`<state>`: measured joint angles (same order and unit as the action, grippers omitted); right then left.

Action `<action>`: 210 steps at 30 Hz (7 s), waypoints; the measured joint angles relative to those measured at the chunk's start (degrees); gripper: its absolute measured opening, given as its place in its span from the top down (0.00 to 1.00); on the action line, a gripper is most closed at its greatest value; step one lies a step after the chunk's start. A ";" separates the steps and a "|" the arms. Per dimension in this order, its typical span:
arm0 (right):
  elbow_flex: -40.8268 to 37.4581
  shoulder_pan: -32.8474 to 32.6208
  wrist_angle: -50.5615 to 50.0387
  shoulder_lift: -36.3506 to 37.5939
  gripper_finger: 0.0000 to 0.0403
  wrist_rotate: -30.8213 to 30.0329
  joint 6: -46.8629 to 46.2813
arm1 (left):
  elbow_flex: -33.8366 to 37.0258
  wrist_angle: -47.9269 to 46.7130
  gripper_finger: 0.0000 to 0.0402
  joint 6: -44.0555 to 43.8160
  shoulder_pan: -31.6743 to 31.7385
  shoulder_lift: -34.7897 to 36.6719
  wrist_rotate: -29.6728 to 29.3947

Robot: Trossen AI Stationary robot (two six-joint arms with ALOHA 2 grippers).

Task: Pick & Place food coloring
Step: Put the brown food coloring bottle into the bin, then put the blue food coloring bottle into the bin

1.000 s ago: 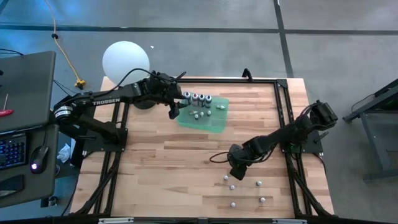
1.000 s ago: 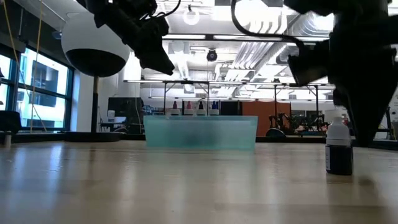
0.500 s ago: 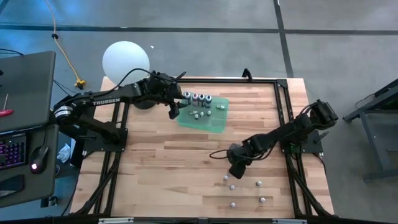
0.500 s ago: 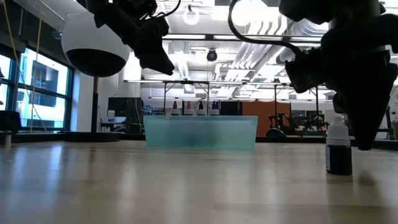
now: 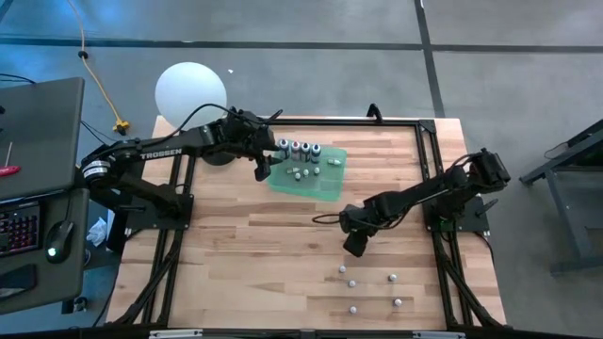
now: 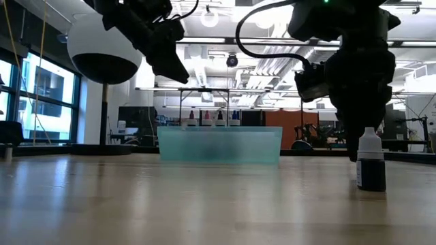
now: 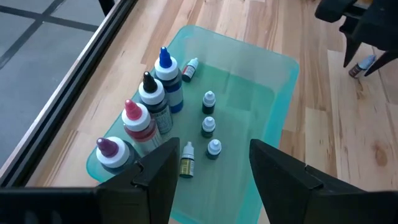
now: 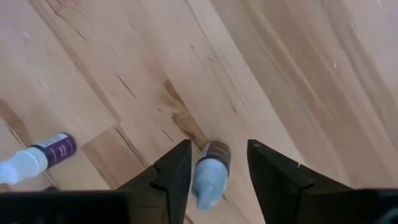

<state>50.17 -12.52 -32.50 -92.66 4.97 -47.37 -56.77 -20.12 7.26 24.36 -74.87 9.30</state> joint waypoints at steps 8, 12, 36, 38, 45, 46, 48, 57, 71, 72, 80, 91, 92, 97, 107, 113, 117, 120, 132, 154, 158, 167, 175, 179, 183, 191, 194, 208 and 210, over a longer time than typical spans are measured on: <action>0.00 0.55 0.18 -0.02 0.74 4.40 -1.88 | 0.00 -0.21 0.52 0.07 0.00 0.00 0.02; 0.02 0.51 0.19 -0.02 0.79 4.29 -2.02 | 0.00 -0.21 0.52 0.14 0.01 0.00 0.02; 15.28 22.19 3.53 1.03 0.85 -17.48 30.46 | -0.06 -2.35 0.52 0.26 0.01 0.44 0.15; 15.30 26.45 4.31 -0.42 0.85 -15.01 34.24 | -0.07 -3.49 0.52 0.86 0.00 0.44 0.15; 15.43 33.86 8.13 -9.16 0.85 -4.33 41.38 | -0.07 -4.35 0.52 1.52 0.00 0.44 -0.36; 15.68 34.05 7.62 -10.18 0.85 -3.89 41.66 | -0.07 -4.54 0.52 1.52 0.00 0.44 -1.02; 16.25 34.32 6.09 -11.59 0.84 -3.81 42.17 | -0.07 -5.01 0.52 1.52 0.01 0.44 -2.82; 18.96 34.28 5.10 -12.24 0.70 -7.35 46.28 | -0.07 -5.92 0.52 1.50 0.02 0.44 -8.82; 39.14 25.01 -24.95 -11.91 0.63 -7.49 44.78 | 6.28 0.55 0.52 -0.42 -0.04 0.48 0.11; 40.67 23.67 -27.52 -11.91 0.64 -7.51 42.97 | 7.26 1.45 0.52 -0.99 -0.02 0.48 0.11; 45.12 12.23 -44.09 -11.82 0.66 -7.04 23.49 | 10.29 4.64 0.52 -3.05 0.00 0.46 -1.21; 32.00 -5.21 -42.02 -11.74 0.66 1.80 -4.02 | 10.32 6.50 0.52 -3.84 0.00 0.46 -0.85; 31.20 -6.48 -41.19 -11.72 0.66 2.78 -6.11 | 10.32 6.82 0.52 -4.22 0.00 0.46 -0.86; 27.45 -12.86 -37.31 -11.69 0.66 7.54 -15.30 | 10.32 6.88 0.52 -4.56 0.00 0.47 -0.81; 20.47 -22.43 -25.65 -11.67 0.66 12.53 -33.15 | 10.34 7.21 0.52 -4.58 0.00 0.46 -0.79; 20.20 -23.27 -29.69 -11.67 0.66 9.44 -33.58 | 10.24 7.98 0.52 -5.16 0.00 0.46 -0.77; 20.20 -23.25 -32.03 -11.67 0.66 8.38 -33.40 | 9.81 8.16 0.52 -5.49 -0.02 0.46 -0.68; 20.20 -23.29 -31.59 -11.67 0.66 8.71 -33.65 | 9.81 8.05 0.52 -6.07 0.00 0.46 -0.68; 20.20 -24.52 -31.35 -11.67 0.66 10.02 -38.28 | 9.75 8.00 0.52 -6.09 0.00 0.46 0.42; 10.35 -26.47 -19.30 -11.69 0.66 9.57 -46.73 | 9.66 7.81 0.52 -6.09 0.00 0.48 0.76; 9.10 -25.98 -18.03 -11.56 0.66 10.50 -46.31 | 9.64 7.87 0.52 -6.09 0.00 0.46 0.76; 8.59 -26.16 -13.69 -11.74 0.66 17.65 -49.22 | 9.64 7.96 0.52 -6.09 0.00 0.46 0.74; 8.68 -27.12 -13.65 -11.74 0.67 14.74 -50.59 | 9.64 7.98 0.52 -6.08 0.00 0.46 0.64; 8.70 -26.96 -13.61 -11.72 0.72 14.45 -50.65 | 9.64 7.96 0.52 -6.07 0.00 0.46 0.63; 8.74 -26.94 -13.83 -11.72 0.80 13.89 -50.56 | 9.64 7.97 0.52 -6.07 0.00 0.46 0.61; 8.75 -24.67 -14.05 -11.42 0.83 10.95 -49.69 | 9.64 7.98 0.52 -6.06 0.00 0.46 0.59; 8.57 -22.26 -13.82 -10.16 0.81 8.42 -46.99 | 9.64 8.03 0.52 -6.06 0.00 0.46 0.57; 8.65 5.23 -9.73 7.00 0.83 -9.79 -9.74 | 9.66 13.59 0.52 -3.88 0.00 0.48 0.46; 8.65 11.11 -6.12 7.04 0.84 -8.90 -1.19 | 9.66 14.01 0.52 -3.63 0.00 0.46 0.46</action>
<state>58.83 -1.41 -38.62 -85.62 -3.93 -48.55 -47.11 -6.12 3.63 24.36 -74.41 9.76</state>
